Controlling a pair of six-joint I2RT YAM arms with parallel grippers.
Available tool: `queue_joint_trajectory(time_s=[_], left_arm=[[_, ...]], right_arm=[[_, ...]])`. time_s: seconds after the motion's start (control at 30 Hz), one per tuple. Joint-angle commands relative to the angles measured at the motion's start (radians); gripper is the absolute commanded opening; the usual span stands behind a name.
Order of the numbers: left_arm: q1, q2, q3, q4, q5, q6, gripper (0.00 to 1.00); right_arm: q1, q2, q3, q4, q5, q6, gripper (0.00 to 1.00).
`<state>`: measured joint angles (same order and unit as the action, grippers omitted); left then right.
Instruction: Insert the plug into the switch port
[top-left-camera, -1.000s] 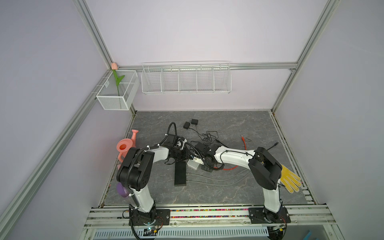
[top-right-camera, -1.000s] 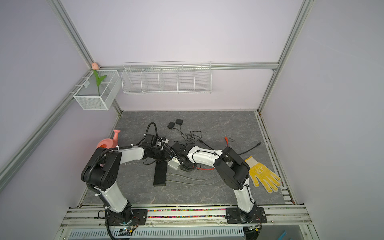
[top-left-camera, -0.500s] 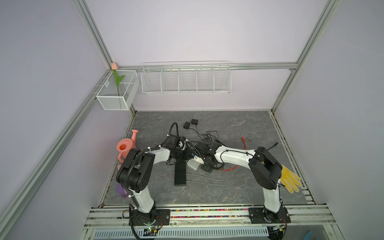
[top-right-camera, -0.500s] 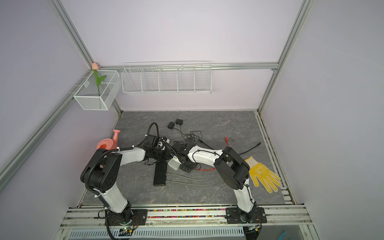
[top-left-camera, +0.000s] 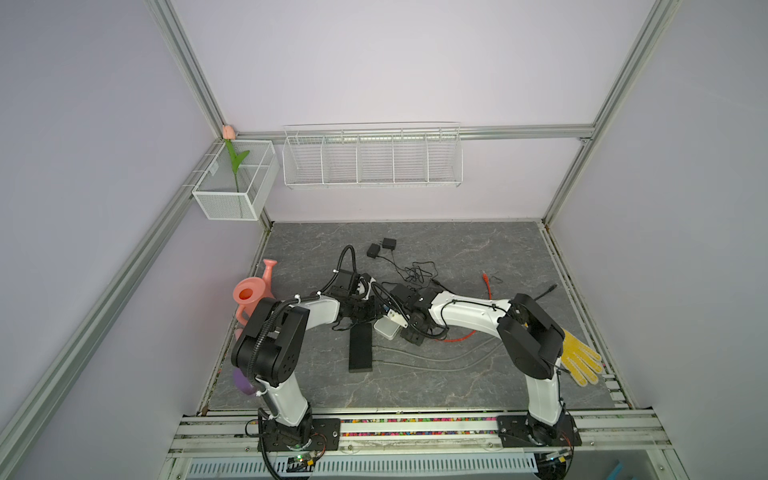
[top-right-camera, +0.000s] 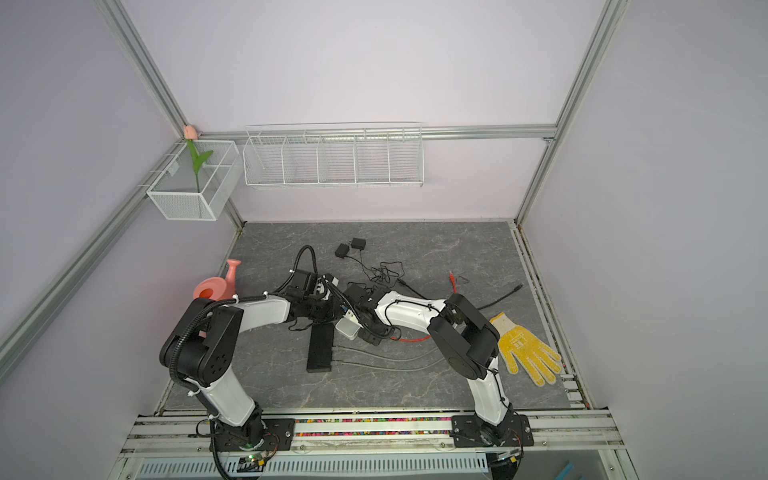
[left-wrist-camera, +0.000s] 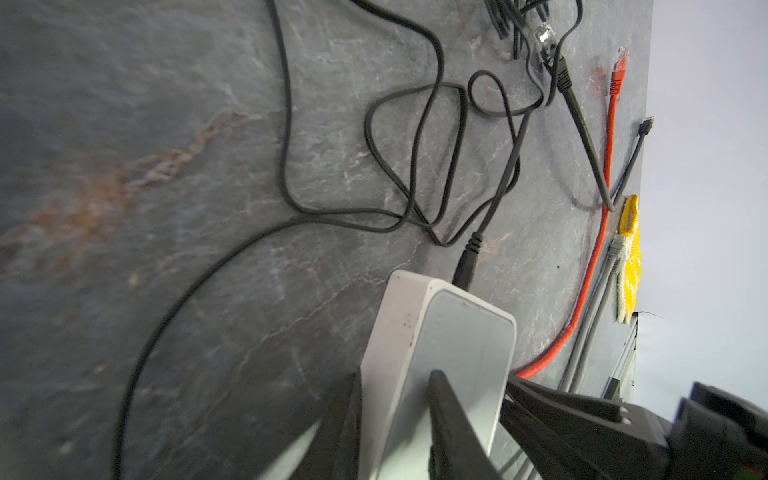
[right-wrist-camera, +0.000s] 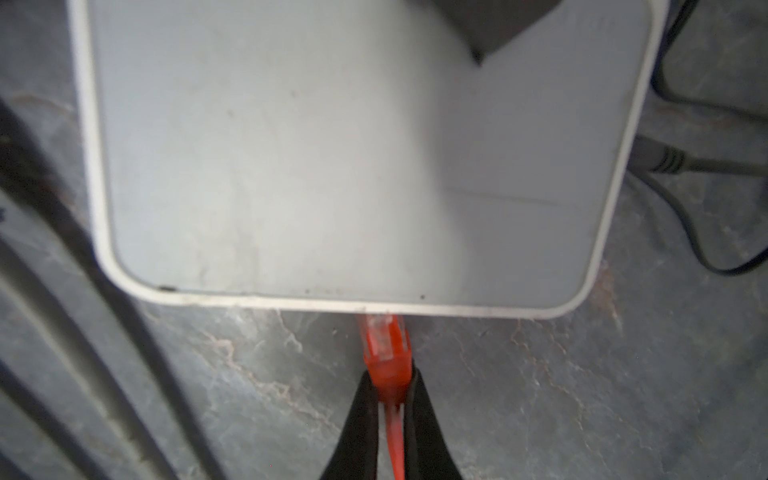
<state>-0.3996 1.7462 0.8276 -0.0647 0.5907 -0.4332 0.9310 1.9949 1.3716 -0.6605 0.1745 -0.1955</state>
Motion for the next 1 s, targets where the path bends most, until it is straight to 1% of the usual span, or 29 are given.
queue_joint_trajectory(time_s=[0.0, 0.33, 0.53, 0.7, 0.97], left_arm=[[-0.033, -0.017, -0.027, -0.048, 0.064, 0.01, 0.27], [-0.037, -0.062, -0.038, -0.073, 0.001, 0.018, 0.26], [-0.042, -0.089, -0.062, -0.059, -0.004, 0.013, 0.26], [-0.05, -0.085, -0.061, -0.051, 0.011, 0.013, 0.26], [-0.057, -0.05, -0.06, -0.034, 0.045, 0.013, 0.26]], right_arm=[[0.008, -0.017, 0.032, 0.113, -0.03, 0.039, 0.07], [0.023, -0.031, 0.023, 0.087, -0.068, 0.089, 0.07], [0.023, -0.037, 0.024, 0.1, -0.075, 0.099, 0.07], [0.022, -0.041, 0.018, 0.143, -0.079, 0.087, 0.07], [0.013, -0.089, -0.042, 0.314, -0.099, 0.043, 0.07]])
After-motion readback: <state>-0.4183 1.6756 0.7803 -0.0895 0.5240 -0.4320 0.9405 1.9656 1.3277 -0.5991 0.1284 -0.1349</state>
